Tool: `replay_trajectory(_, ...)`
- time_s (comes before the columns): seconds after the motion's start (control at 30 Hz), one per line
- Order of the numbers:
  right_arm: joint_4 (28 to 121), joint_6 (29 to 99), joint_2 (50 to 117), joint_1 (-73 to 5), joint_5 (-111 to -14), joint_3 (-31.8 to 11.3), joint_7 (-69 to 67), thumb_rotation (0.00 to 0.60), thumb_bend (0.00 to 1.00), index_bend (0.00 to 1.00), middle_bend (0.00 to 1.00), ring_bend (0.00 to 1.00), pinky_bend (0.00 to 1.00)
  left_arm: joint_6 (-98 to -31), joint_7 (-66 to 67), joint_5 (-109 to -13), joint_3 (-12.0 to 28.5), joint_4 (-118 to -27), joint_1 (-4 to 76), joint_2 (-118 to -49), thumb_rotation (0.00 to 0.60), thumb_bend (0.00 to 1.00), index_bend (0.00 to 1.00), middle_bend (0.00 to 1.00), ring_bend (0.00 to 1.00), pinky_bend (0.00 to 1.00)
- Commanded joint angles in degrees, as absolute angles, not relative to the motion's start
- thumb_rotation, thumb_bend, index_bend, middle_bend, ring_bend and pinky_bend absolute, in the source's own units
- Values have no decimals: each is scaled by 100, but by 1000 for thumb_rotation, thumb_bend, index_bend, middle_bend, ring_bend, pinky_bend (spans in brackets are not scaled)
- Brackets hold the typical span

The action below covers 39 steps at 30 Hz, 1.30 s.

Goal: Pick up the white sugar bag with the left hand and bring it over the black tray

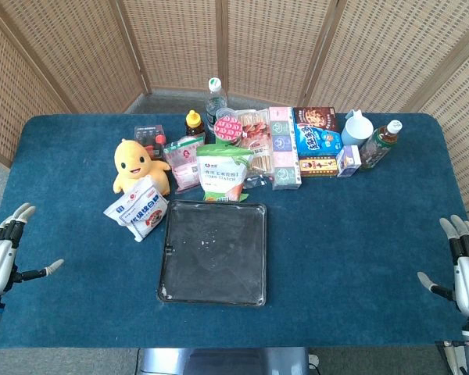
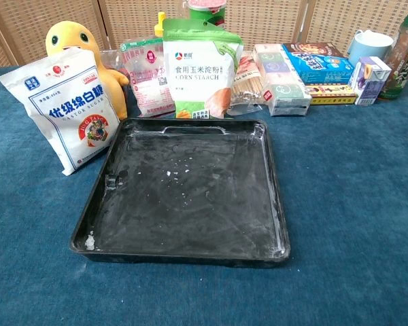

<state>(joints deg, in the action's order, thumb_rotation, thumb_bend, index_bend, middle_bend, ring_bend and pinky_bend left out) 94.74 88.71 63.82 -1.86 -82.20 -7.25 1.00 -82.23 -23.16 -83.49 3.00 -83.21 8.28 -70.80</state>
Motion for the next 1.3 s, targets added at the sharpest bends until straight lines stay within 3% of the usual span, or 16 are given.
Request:
replay_trajectory(0.03,9477,8877,6380,-184,-8220,-729,92,600,0,14,0,0,0,-8187,-2322,-8340,301,-8314,833,-7096,530,17,0,0,52,41)
replay_trajectory(0.37,9512,8876,6369,-185,-8255,-715,71,600,0,14,0,0,0,-7887,-2705,-8234,385,-8126,964,-7328,529,22,0,0,52,41)
replay_trajectory(0.63,9513,8837,6362,-192,-8246,-702,48,600,0,14,0,0,0,-7380,-2972,-7996,592,-7755,1305,-8096,533,28,0,0,52,41)
replay_trajectory(0.9,9498,8818,6324,-191,-8212,-722,-73,600,0,14,0,0,0,-7191,-2551,-7725,784,-7536,1529,-8864,527,37,0,0,52,41)
replay_trajectory(1.3,9495,8819,6262,-177,-8188,-744,-258,600,0,14,0,0,0,-6975,-1924,-7194,970,-7605,1637,-9470,530,81,0,0,52,41)
